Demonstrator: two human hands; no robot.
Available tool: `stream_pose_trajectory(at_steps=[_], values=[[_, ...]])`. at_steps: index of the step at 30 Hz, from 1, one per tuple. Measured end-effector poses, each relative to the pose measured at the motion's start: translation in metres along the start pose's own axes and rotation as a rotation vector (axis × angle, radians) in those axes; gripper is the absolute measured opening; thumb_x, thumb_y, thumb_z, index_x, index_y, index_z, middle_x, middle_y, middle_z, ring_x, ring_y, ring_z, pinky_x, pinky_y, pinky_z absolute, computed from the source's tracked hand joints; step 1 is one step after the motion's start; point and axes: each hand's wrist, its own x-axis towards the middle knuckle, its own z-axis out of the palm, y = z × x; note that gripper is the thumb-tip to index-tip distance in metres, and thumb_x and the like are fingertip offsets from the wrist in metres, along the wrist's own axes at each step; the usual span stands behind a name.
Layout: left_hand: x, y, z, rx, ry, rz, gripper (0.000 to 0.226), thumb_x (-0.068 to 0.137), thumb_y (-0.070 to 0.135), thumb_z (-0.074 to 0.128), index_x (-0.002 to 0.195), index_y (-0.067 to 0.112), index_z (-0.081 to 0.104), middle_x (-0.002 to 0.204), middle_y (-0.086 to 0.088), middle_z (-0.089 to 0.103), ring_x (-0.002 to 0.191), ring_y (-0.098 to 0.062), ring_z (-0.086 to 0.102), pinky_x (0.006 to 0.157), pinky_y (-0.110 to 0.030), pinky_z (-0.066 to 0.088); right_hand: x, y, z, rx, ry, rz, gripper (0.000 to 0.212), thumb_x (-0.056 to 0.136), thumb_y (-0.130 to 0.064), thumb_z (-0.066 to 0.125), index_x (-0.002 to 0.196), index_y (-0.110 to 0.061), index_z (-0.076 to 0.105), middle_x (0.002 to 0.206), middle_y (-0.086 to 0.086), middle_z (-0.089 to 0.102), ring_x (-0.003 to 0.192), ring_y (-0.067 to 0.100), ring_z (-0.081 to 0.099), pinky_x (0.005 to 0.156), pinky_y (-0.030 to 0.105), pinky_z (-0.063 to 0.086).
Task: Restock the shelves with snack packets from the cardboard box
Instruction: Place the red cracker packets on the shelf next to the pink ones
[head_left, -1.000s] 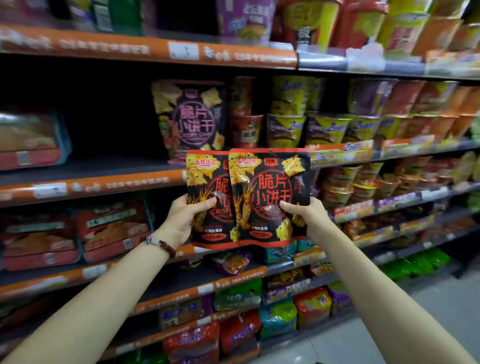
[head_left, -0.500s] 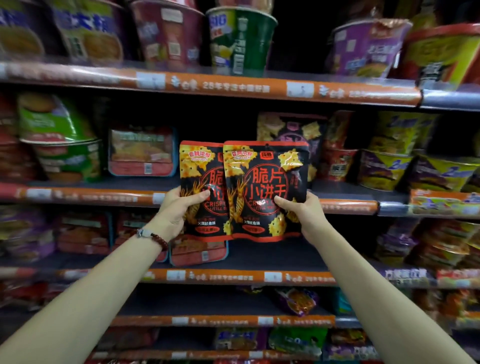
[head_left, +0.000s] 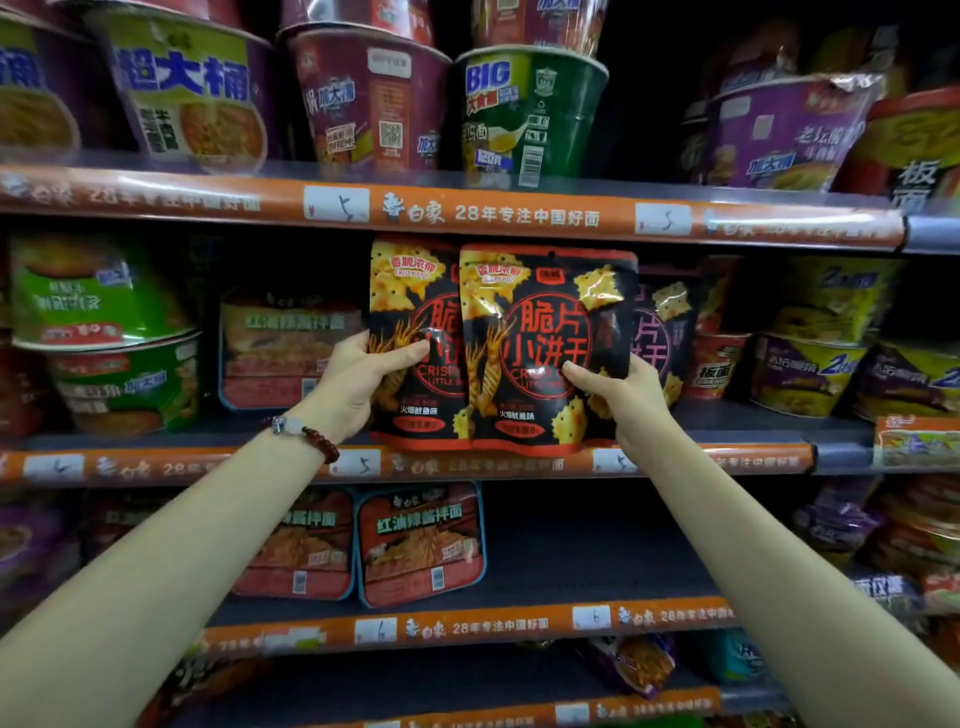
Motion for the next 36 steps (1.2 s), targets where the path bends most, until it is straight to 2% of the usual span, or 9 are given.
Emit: stream_pose_trajectory(at_steps=[5, 9, 13, 15, 18, 23, 27, 32, 36], values=[[0.02, -0.015, -0.001, 0.013, -0.032, -0.018, 0.024, 0.075, 0.012, 0.076, 0.094, 0.02, 0.063, 0.1, 0.0, 0.07, 0.1, -0.017, 0.065, 0.096, -0.039, 0.049, 0.006, 0.002, 0.0, -0.023, 0.042, -0.019, 0.032, 0.073, -0.011, 0.081, 0.1, -0.017, 0.066, 0.096, 0.001, 0.074, 0.092, 0.019, 0.07, 0.075, 0.033, 0.055], [0.023, -0.023, 0.003, -0.015, -0.128, -0.047, 0.025, 0.079, 0.008, 0.071, 0.095, 0.023, 0.059, 0.099, 0.003, 0.067, 0.104, -0.017, 0.062, 0.094, -0.033, 0.047, 0.006, 0.014, -0.01, -0.014, 0.094, -0.022, 0.027, 0.073, -0.01, 0.08, 0.095, -0.02, 0.068, 0.098, 0.003, 0.074, 0.094, 0.023, 0.07, 0.083, 0.041, 0.057], [0.026, -0.033, -0.009, 0.204, -0.386, -0.087, 0.071, 0.059, 0.013, 0.084, 0.119, 0.027, 0.05, 0.115, 0.004, 0.064, 0.109, -0.011, 0.059, 0.099, -0.033, 0.044, 0.009, 0.016, -0.016, -0.044, 0.089, -0.025, 0.029, 0.073, -0.012, 0.08, 0.099, -0.017, 0.068, 0.1, 0.005, 0.074, 0.095, 0.023, 0.071, 0.086, 0.045, 0.057], [0.027, -0.038, -0.013, 0.279, -0.388, -0.098, 0.087, 0.05, 0.02, 0.087, 0.125, 0.029, 0.045, 0.117, 0.007, 0.062, 0.109, -0.008, 0.058, 0.1, -0.031, 0.043, 0.009, 0.017, -0.018, -0.056, 0.08, -0.03, 0.029, 0.073, -0.013, 0.08, 0.099, -0.019, 0.068, 0.1, 0.004, 0.075, 0.094, 0.023, 0.071, 0.086, 0.046, 0.057], [0.032, -0.039, -0.012, 0.308, -0.291, -0.039, 0.07, 0.064, 0.002, 0.082, 0.117, 0.03, 0.045, 0.105, 0.015, 0.06, 0.098, 0.001, 0.056, 0.096, -0.027, 0.042, 0.009, 0.018, -0.019, -0.061, 0.085, -0.032, 0.03, 0.073, -0.013, 0.08, 0.1, -0.018, 0.068, 0.1, 0.005, 0.075, 0.095, 0.023, 0.071, 0.087, 0.047, 0.057], [0.049, -0.047, -0.014, 0.383, -0.292, -0.035, 0.056, 0.067, -0.001, 0.081, 0.098, 0.037, 0.053, 0.1, 0.017, 0.06, 0.108, -0.012, 0.054, 0.104, -0.034, 0.039, 0.012, 0.02, -0.018, -0.045, 0.086, -0.03, 0.035, 0.074, -0.012, 0.079, 0.107, -0.013, 0.067, 0.102, 0.007, 0.074, 0.096, 0.025, 0.071, 0.087, 0.047, 0.057], [0.051, -0.051, -0.006, 0.453, -0.294, 0.017, 0.055, 0.072, 0.004, 0.079, 0.112, 0.028, 0.051, 0.101, 0.018, 0.058, 0.108, -0.009, 0.052, 0.1, -0.029, 0.039, 0.012, 0.022, -0.019, -0.035, 0.079, -0.037, 0.031, 0.074, -0.012, 0.079, 0.103, -0.017, 0.067, 0.097, 0.002, 0.075, 0.095, 0.024, 0.071, 0.084, 0.044, 0.058], [0.053, -0.042, -0.028, 0.659, -0.33, -0.074, 0.08, 0.067, 0.021, 0.084, 0.136, 0.019, 0.043, 0.122, 0.008, 0.053, 0.114, -0.011, 0.05, 0.105, -0.03, 0.037, 0.011, 0.022, -0.023, -0.05, 0.054, -0.033, 0.038, 0.073, -0.014, 0.08, 0.109, -0.011, 0.067, 0.101, 0.006, 0.075, 0.098, 0.026, 0.071, 0.09, 0.05, 0.055], [0.039, -0.028, -0.057, 0.784, -0.327, -0.043, 0.055, 0.075, 0.028, 0.077, 0.125, 0.019, 0.056, 0.119, 0.002, 0.062, 0.103, -0.011, 0.06, 0.1, -0.036, 0.047, 0.011, 0.024, -0.014, -0.03, 0.023, -0.031, 0.039, 0.072, -0.014, 0.081, 0.108, -0.013, 0.067, 0.102, 0.007, 0.074, 0.098, 0.026, 0.07, 0.087, 0.048, 0.056]])
